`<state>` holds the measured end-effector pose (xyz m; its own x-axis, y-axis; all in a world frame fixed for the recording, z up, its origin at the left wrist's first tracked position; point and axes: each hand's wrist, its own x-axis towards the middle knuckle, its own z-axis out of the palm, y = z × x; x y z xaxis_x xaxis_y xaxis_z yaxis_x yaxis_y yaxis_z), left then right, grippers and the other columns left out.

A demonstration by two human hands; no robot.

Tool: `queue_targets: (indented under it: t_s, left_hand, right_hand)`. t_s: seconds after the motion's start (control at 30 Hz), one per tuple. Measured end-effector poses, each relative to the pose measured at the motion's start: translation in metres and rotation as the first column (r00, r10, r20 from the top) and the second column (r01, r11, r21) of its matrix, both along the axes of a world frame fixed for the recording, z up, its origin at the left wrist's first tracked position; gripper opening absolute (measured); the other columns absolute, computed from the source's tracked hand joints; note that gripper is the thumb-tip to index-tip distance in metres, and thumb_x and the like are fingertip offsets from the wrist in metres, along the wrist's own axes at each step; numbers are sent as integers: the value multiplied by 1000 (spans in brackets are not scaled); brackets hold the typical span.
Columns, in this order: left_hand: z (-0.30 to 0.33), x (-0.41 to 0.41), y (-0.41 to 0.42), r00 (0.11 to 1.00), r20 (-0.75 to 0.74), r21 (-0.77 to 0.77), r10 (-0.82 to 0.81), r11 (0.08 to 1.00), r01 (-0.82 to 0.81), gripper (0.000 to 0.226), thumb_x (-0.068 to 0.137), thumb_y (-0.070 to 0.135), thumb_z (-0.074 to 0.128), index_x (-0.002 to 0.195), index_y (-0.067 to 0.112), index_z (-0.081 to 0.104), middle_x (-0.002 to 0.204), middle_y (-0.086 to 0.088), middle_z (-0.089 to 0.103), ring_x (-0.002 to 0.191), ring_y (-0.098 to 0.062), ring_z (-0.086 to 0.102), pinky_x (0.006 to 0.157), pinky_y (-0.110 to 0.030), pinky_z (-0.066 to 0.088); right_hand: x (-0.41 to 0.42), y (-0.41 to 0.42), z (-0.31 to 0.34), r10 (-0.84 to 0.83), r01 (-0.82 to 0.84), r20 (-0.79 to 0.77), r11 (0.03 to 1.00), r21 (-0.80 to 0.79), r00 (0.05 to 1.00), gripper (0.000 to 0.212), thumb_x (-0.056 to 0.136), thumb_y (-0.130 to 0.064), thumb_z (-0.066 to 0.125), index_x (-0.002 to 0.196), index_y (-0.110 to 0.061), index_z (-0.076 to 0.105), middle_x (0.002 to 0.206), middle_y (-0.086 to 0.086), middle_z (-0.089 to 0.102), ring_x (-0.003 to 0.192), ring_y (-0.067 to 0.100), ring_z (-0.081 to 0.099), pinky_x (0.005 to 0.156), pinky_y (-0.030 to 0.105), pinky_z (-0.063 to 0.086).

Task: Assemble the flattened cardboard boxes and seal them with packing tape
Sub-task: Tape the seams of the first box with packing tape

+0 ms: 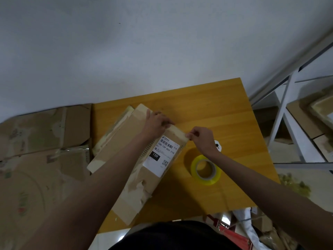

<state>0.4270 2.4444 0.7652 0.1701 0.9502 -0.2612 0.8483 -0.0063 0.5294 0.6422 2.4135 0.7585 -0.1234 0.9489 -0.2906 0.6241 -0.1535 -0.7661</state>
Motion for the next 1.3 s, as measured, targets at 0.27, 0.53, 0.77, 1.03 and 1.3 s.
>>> queue_targets:
  t_s: [0.27, 0.53, 0.77, 1.03, 1.3]
  left_hand:
    - [0, 8, -1, 1000, -11, -70, -11, 997, 10, 21, 95, 41, 58, 104, 32, 75, 106, 10, 70, 140, -21, 36, 117, -58, -8]
    - [-1, 22, 0, 992, 4, -62, 128, 990, -127, 13, 91, 39, 65, 87, 31, 74, 104, 6, 70, 133, -21, 42, 118, -53, -16]
    - [0, 19, -10, 992, 52, -17, 115, 993, -115, 9, 93, 36, 64, 87, 34, 71, 102, 6, 69, 134, -21, 42, 120, -52, -10]
    - [18, 17, -55, 989, 115, 166, 93, 980, -112, 23, 98, 22, 58, 117, 13, 67, 137, -5, 56, 136, -23, 41, 120, -46, 14]
    - [34, 0, -114, 966, 52, 144, 253, 955, -258, 21, 97, 28, 59, 112, 19, 70, 136, -2, 56, 125, -21, 48, 109, -39, 36]
  right_hand:
    - [-2, -12, 5, -3, 4, -65, 1000, 17, 998, 19, 91, -21, 70, 75, -12, 72, 54, -11, 52, 53, -3, 52, 50, 12, 34]
    - [-3, -7, -5, -45, 41, -60, 997, -66, 997, 28, 91, -24, 68, 72, -6, 60, 64, 11, 58, 64, 33, 61, 60, 52, 56]
    - [32, -17, -11, 101, -98, 29, 990, -98, 994, 26, 100, -17, 57, 76, -12, 65, 65, 2, 65, 57, 3, 61, 58, 27, 49]
    - [76, -66, -50, 711, -501, 300, 676, -540, 636, 14, 89, -16, 70, 102, -10, 71, 105, 11, 71, 99, 29, 67, 79, 40, 54]
    - [75, -96, -52, 756, -741, 644, 499, -449, 119, 44, 84, -32, 77, 120, -11, 64, 129, 6, 60, 126, 26, 51, 109, 43, 35]
